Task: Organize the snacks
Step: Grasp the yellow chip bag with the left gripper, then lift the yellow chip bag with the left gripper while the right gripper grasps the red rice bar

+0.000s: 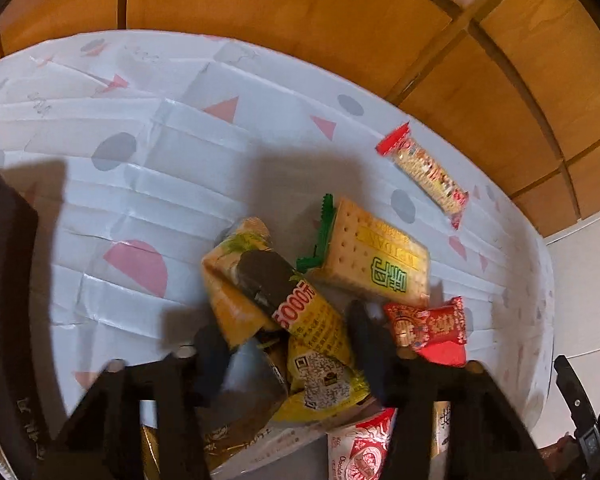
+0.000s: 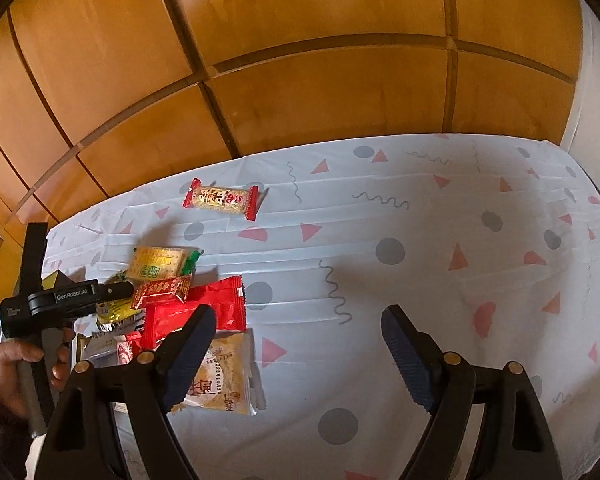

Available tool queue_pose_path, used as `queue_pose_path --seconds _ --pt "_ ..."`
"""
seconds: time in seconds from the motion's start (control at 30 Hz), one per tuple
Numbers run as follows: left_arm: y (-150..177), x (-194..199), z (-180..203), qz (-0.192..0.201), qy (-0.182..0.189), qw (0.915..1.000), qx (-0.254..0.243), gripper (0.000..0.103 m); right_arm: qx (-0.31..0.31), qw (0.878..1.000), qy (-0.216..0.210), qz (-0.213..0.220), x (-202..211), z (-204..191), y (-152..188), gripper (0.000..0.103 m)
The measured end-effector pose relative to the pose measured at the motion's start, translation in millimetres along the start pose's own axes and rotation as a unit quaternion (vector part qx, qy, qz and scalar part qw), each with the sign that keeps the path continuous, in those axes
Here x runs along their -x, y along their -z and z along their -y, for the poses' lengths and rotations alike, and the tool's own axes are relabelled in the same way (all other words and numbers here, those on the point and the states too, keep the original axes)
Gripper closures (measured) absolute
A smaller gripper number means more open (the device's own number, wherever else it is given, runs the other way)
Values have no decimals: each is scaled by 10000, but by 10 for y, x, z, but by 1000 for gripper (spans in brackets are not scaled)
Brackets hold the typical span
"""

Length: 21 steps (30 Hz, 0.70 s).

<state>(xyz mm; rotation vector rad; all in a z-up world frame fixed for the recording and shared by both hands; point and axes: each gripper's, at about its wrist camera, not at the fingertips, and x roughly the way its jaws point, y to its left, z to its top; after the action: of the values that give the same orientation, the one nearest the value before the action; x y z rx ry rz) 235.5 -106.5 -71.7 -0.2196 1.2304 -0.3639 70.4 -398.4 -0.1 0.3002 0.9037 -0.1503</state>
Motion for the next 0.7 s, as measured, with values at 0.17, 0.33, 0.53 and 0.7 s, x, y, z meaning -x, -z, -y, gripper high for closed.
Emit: queue_pose_path --seconds 0.17,0.33,0.53,0.7 --pt "247 406 50 621 -38 9964 -570 71 155 9998 127 80 18 -29 5 18" --pt "763 901 154 1100 388 9850 -1269 71 165 9995 241 87 15 -7 -1 19" --pt "1448 826 126 728 384 9822 -1690 71 126 9992 382 24 -8 30 7 19" --pt "1698 579 13 715 362 9829 -1655 66 207 9985 493 -132 -78 21 40 19"
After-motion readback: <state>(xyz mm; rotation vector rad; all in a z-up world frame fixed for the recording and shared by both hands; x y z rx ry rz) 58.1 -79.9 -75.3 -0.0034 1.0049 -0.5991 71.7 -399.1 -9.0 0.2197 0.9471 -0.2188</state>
